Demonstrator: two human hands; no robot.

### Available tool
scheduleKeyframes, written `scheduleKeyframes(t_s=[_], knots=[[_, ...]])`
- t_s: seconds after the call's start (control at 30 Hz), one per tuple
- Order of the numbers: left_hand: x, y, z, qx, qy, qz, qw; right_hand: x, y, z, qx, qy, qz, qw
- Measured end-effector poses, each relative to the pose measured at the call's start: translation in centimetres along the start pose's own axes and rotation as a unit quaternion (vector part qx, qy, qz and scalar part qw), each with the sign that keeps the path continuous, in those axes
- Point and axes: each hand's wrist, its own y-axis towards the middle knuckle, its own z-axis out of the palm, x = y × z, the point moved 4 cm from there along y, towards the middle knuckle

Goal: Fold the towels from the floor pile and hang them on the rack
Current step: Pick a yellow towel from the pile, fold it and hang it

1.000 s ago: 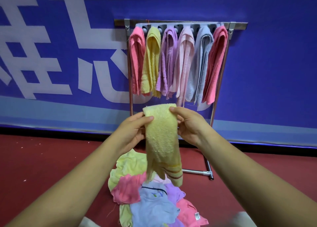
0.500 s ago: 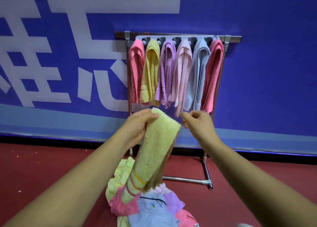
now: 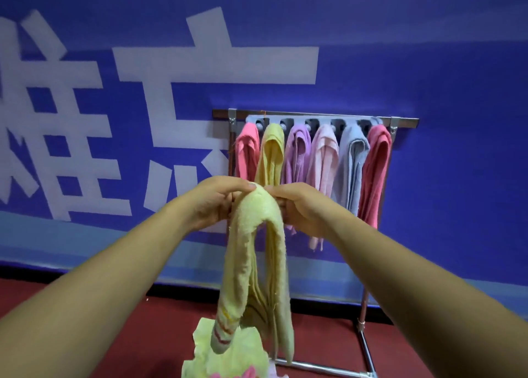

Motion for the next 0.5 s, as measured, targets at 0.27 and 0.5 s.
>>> scheduleKeyframes(t_s=[0.27, 0.5], knots=[[-3.0, 4.6, -4.9, 0.049, 0.162, 0.034, 0.985, 5.1, 6.3, -2.1, -0.001, -0.149, -0.057, 0.987], [-4.3, 10.9, -9.1, -0.041, 0.205, 0.058, 0.976, 7.6, 13.0, -4.4, -0.047, -0.283, -0.095, 0.953]])
